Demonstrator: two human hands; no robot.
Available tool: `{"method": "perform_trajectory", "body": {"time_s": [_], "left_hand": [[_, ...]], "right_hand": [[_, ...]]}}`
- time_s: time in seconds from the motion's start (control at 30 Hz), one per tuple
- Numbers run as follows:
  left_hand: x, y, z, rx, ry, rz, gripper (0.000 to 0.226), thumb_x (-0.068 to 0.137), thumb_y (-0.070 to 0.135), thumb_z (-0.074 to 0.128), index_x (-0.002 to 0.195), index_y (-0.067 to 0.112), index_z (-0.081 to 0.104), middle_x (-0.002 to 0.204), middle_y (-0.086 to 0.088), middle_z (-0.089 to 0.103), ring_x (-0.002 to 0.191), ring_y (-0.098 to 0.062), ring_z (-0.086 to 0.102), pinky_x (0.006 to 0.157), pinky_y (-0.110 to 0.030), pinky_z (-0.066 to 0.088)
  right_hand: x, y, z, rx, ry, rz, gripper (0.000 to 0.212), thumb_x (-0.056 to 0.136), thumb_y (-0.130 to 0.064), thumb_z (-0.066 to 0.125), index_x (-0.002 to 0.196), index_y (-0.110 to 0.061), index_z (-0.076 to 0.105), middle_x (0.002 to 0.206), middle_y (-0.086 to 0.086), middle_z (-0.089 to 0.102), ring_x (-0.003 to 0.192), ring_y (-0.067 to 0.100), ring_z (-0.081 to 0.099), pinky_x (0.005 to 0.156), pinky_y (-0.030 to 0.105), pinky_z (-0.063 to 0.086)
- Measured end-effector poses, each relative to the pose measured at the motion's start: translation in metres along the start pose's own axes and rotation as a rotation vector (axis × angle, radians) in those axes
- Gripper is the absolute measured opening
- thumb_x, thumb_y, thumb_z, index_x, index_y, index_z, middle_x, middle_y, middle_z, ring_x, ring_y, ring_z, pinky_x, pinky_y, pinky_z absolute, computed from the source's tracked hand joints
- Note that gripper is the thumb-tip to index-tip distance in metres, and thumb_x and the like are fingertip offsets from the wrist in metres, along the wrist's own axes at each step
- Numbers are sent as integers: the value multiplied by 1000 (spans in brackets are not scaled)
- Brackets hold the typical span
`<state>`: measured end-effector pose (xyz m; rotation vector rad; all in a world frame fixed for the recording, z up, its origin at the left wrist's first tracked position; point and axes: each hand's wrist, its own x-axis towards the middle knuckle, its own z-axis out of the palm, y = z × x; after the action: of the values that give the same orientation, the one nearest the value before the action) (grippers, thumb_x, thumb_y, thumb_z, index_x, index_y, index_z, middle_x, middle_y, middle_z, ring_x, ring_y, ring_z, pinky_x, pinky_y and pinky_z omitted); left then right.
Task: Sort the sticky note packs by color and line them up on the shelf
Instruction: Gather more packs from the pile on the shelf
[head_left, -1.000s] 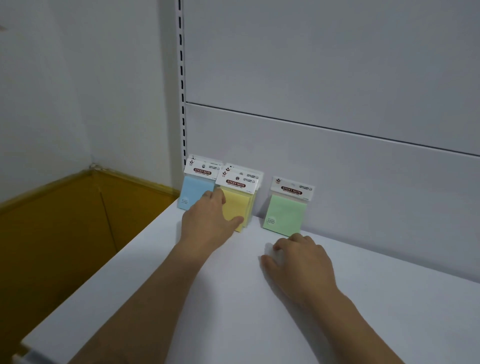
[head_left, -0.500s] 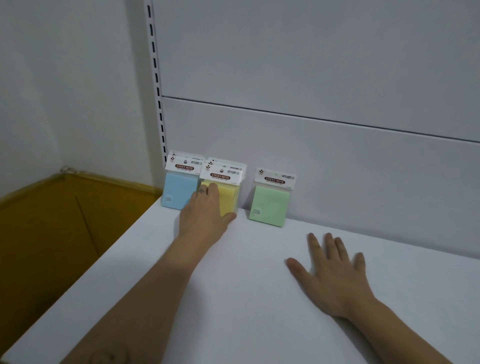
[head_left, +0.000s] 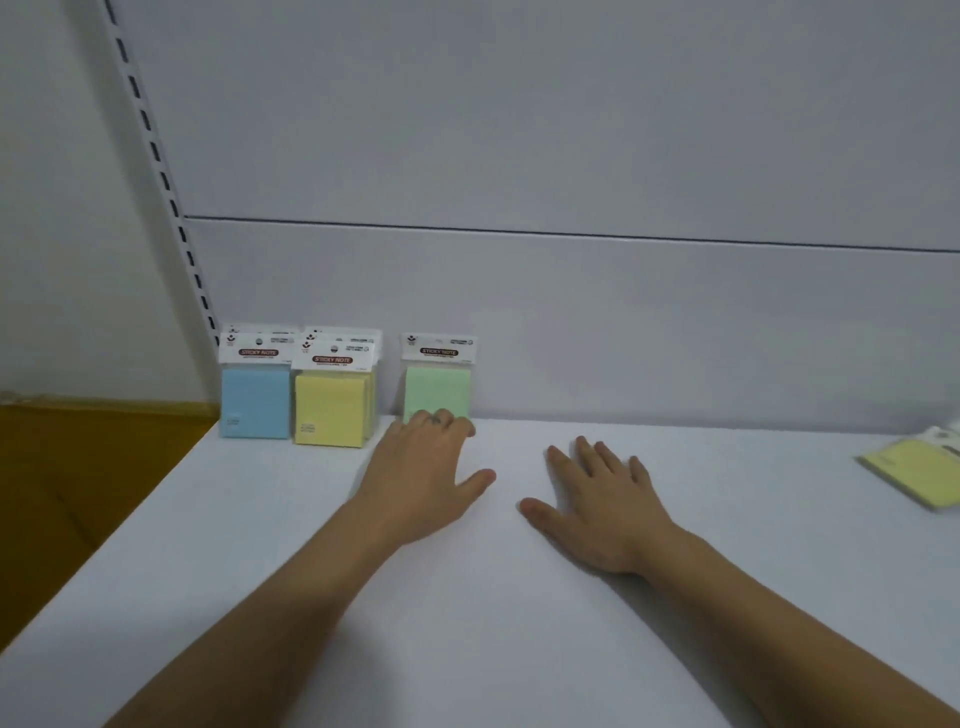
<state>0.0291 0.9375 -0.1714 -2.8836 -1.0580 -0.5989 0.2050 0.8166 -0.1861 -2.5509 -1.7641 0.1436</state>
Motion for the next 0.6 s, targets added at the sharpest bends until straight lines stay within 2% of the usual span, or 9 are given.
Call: {"method": "perform_trajectory", "body": {"time_s": [0.23,0.4,0.6], "left_hand": [[27,75,16,-92,-90,159,65,81,70,38,134,31,41,132,10,49,122,-13,40,101,-33,31],[65,170,29,-109,-126,263,69,82,70,38,137,30,39,138,8,46,128,-14,37,103,-35,28],[95,282,47,-156,-150,344,66,83,68,41,138,30,38,140,7,45,129,-15,36,102,-35,28]], "right_hand": [[-40,100,-18,18,87,161,79,85,-74,16,151,-32,6,161,1,2,148,20,-1,116,49,-5],[-77,183,-32,57,145,315,75,88,-70,27,151,-32,12,161,1,6,147,20,3,116,49,-1],[-128,287,-48,115,279,429,69,90,-66,29,149,-31,24,160,1,15,146,20,13,116,47,5]]}}
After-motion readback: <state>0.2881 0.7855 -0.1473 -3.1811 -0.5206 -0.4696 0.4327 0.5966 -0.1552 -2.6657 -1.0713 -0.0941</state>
